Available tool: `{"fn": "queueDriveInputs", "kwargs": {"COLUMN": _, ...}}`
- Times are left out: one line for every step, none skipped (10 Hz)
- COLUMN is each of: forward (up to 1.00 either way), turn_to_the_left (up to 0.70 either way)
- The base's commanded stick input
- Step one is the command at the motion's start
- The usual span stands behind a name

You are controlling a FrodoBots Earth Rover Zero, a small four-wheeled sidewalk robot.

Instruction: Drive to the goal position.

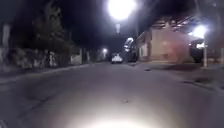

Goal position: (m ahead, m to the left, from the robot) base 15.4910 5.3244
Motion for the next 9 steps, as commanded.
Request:
{"fn": "queueDriveInputs", "kwargs": {"forward": 1.0, "turn_to_the_left": 0.0}}
{"fn": "queueDriveInputs", "kwargs": {"forward": 1.0, "turn_to_the_left": 0.0}}
{"fn": "queueDriveInputs", "kwargs": {"forward": 1.0, "turn_to_the_left": 0.0}}
{"fn": "queueDriveInputs", "kwargs": {"forward": 1.0, "turn_to_the_left": 0.0}}
{"fn": "queueDriveInputs", "kwargs": {"forward": 1.0, "turn_to_the_left": 0.0}}
{"fn": "queueDriveInputs", "kwargs": {"forward": 1.0, "turn_to_the_left": 0.0}}
{"fn": "queueDriveInputs", "kwargs": {"forward": 1.0, "turn_to_the_left": 0.0}}
{"fn": "queueDriveInputs", "kwargs": {"forward": 1.0, "turn_to_the_left": 0.0}}
{"fn": "queueDriveInputs", "kwargs": {"forward": 1.0, "turn_to_the_left": 0.0}}
